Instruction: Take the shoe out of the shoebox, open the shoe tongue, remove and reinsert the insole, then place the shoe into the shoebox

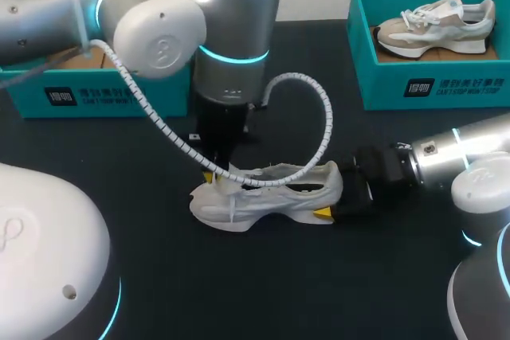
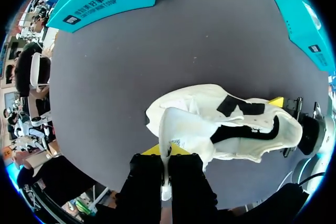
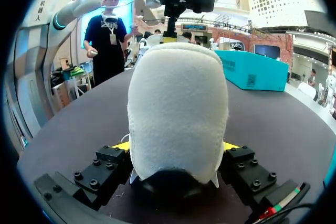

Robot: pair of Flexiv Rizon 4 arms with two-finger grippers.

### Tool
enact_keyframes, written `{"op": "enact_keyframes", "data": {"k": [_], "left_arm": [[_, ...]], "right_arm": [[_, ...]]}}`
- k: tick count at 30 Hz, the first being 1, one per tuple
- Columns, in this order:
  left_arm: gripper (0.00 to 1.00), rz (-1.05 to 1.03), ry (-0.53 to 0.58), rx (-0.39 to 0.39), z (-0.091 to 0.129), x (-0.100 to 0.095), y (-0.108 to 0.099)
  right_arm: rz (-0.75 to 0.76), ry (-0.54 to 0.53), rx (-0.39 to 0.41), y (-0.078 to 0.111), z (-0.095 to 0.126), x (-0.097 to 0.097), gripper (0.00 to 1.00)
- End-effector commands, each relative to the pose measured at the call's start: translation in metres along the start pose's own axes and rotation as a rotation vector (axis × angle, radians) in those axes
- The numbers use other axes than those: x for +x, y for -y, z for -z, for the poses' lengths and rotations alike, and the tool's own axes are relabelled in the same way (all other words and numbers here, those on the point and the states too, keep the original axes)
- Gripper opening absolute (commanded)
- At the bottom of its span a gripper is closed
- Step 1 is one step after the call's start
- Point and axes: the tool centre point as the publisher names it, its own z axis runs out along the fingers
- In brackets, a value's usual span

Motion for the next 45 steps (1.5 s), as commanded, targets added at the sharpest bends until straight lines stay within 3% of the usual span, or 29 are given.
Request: {"op": "enact_keyframes", "data": {"k": [1,9,10,11,13,14,15,16,19,21,23,31,39,45], "left_arm": [[0.0,0.01,-0.046,-0.012,-0.027,-0.007,0.005],[0.0,0.019,-0.038,0.019,-0.057,-0.017,0.012],[0.04,0.016,-0.033,0.019,-0.06,-0.018,0.012],[0.13,0.018,-0.026,0.026,-0.064,-0.019,0.013],[0.2,0.02,-0.021,0.021,-0.069,-0.02,0.014],[0.28,0.024,-0.017,0.018,-0.071,-0.02,0.016],[0.44,0.028,-0.013,0.018,-0.072,-0.021,0.016],[0.49,0.035,-0.018,0.018,-0.071,-0.024,0.017],[0.67,0.044,-0.051,0.004,-0.062,-0.033,0.018],[0.88,0.029,-0.073,0.014,-0.051,-0.038,0.014],[0.98,-0.016,-0.118,0.005,-0.036,-0.042,0.008],[1.0,-0.382,-0.237,0.004,0.026,-0.033,-0.015],[1.0,-1.09,-0.271,0.149,0.102,-0.028,-0.032],[1.0,-1.605,-0.149,0.308,0.126,-0.017,-0.042]], "right_arm": [[-0.002,0.0,0.005,0.004,-0.003,-0.001,0.0],[-0.002,0.0,0.005,0.004,-0.003,-0.001,0.0],[-0.002,0.0,0.005,0.004,-0.003,-0.001,0.0],[-0.002,0.0,0.005,0.004,-0.003,-0.001,0.0],[-0.002,0.0,0.005,0.004,-0.003,-0.001,0.0],[-0.002,0.0,0.005,0.004,-0.003,-0.001,0.0],[-0.002,0.0,0.005,0.004,-0.003,-0.001,0.0],[-0.002,0.0,0.005,0.004,-0.003,-0.001,0.0],[-0.002,0.0,0.005,0.004,-0.003,-0.001,0.0],[-0.002,0.0,0.005,0.004,-0.003,-0.001,0.0],[-0.002,0.0,0.005,0.004,-0.003,-0.001,0.0],[-0.002,0.0,0.005,0.004,-0.003,-0.001,0.0],[-0.002,0.0,0.005,0.004,-0.003,-0.001,0.0],[-0.002,0.0,0.005,0.004,-0.003,-0.001,0.0]]}}
